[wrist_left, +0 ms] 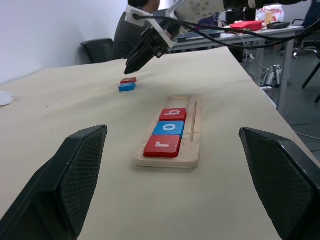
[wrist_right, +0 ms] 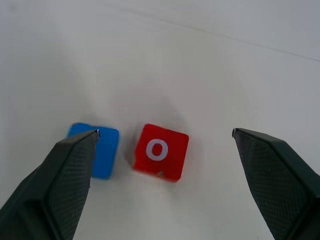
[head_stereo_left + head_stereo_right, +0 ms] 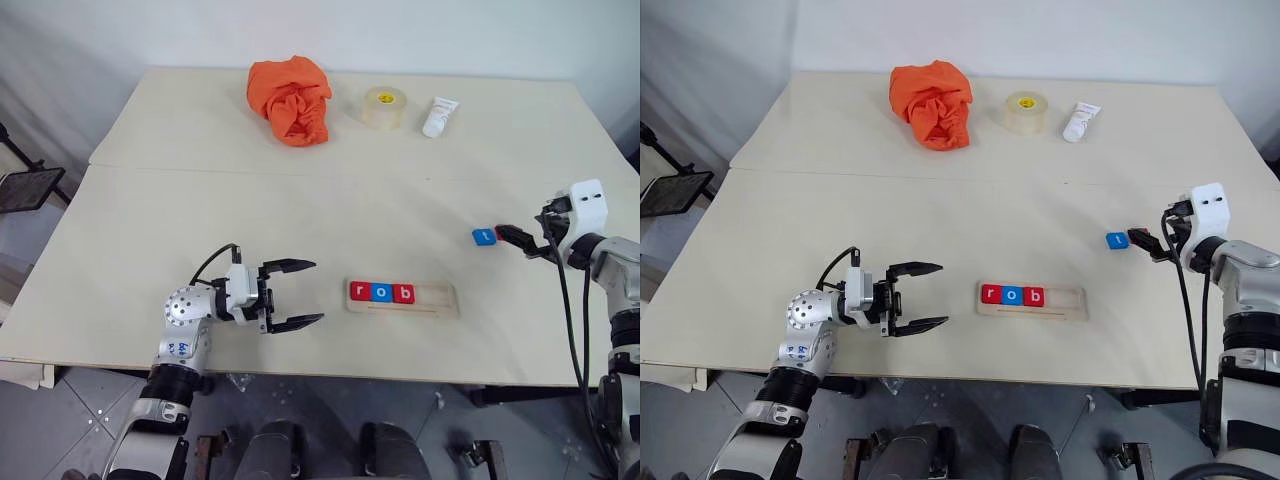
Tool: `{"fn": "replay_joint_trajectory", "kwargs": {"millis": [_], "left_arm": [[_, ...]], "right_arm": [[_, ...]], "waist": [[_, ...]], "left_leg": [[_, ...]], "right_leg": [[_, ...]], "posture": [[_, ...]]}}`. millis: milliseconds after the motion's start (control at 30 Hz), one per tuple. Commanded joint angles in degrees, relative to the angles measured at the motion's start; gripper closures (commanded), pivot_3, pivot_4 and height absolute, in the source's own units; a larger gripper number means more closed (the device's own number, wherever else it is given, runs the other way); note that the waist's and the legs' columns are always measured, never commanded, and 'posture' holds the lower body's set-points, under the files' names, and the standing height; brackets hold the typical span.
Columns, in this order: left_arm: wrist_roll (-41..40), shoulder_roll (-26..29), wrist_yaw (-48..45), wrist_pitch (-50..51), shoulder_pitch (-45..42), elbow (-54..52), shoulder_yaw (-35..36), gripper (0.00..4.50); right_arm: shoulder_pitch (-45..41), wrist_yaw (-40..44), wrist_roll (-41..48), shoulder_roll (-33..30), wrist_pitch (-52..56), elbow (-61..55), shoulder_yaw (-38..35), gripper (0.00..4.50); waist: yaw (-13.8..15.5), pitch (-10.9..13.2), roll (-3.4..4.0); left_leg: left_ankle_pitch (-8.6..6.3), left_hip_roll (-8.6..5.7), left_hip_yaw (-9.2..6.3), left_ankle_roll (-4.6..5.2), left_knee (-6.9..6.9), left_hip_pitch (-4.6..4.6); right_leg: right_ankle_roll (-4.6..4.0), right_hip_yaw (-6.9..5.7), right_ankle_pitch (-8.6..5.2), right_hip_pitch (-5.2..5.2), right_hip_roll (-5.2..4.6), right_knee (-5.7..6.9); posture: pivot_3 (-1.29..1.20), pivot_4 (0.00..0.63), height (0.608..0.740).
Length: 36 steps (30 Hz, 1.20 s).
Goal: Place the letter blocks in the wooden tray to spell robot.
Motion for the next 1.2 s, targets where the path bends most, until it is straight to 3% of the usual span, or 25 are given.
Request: {"fn": "replay_joint_trajectory", "kwargs": {"millis": [33, 333, 900, 1000, 1200], "left_arm": [[-0.3, 0.7, 1.0, 0.1, 1.9, -3.2, 0.6, 0.00], [-0.3, 1.0, 2.5, 0.5, 3.3, -5.0, 0.3, 0.00], [0.1, 0.0, 2.8, -0.3, 2.9, -4.1, -0.2, 0.00], [0.1, -0.1, 2.6, -0.4, 2.9, -4.0, -0.2, 0.00], [-0.1, 0.1, 1.6, -0.4, 2.9, -3.7, -0.5, 0.00]], "right_arm": [[-4.7, -3.1, -2.4, 0.1, -4.3, 7.3, 0.4, 0.04], [-10.0, -2.6, -5.7, 0.9, -8.8, 16.2, 2.9, 0.04], [-8.8, -3.3, -7.1, 1.9, -5.3, 16.5, 3.6, 0.04], [-8.2, -4.4, -6.4, 2.3, -4.5, 16.1, 2.5, 0.67], [-4.2, -4.8, -4.6, 2.8, -2.5, 10.3, 0.9, 2.61]], "waist": [[-0.4, 0.0, 0.00], [-0.7, 0.0, 0.02], [-0.7, 0.0, 0.03], [-0.7, 0.0, 0.03], [-0.4, 0.0, 0.02]], "left_leg": [[0.00, 0.00, -0.01, 0.00, 0.00, 0.00], [0.00, 0.02, -0.01, 0.00, -0.01, 0.00], [0.00, 0.02, -0.03, 0.00, -0.01, 0.00], [0.00, 0.02, -0.03, 0.00, 0.00, 0.01], [0.00, 0.01, -0.11, 0.00, 0.02, 0.01]], "right_leg": [[0.00, 0.00, 0.00, 0.00, 0.00, 0.01], [0.00, 0.00, 0.00, -0.01, 0.01, 0.03], [0.00, 0.01, 0.00, 0.00, 0.01, 0.04], [0.00, 0.01, 0.00, 0.01, 0.01, 0.04], [0.00, -0.01, 0.00, 0.05, 0.01, 0.05]], "posture": [[0.00, 0.150, 0.740], [0.00, 0.150, 0.740], [0.00, 0.150, 0.740], [0.00, 0.150, 0.740], [0.00, 0.150, 0.740]]}}
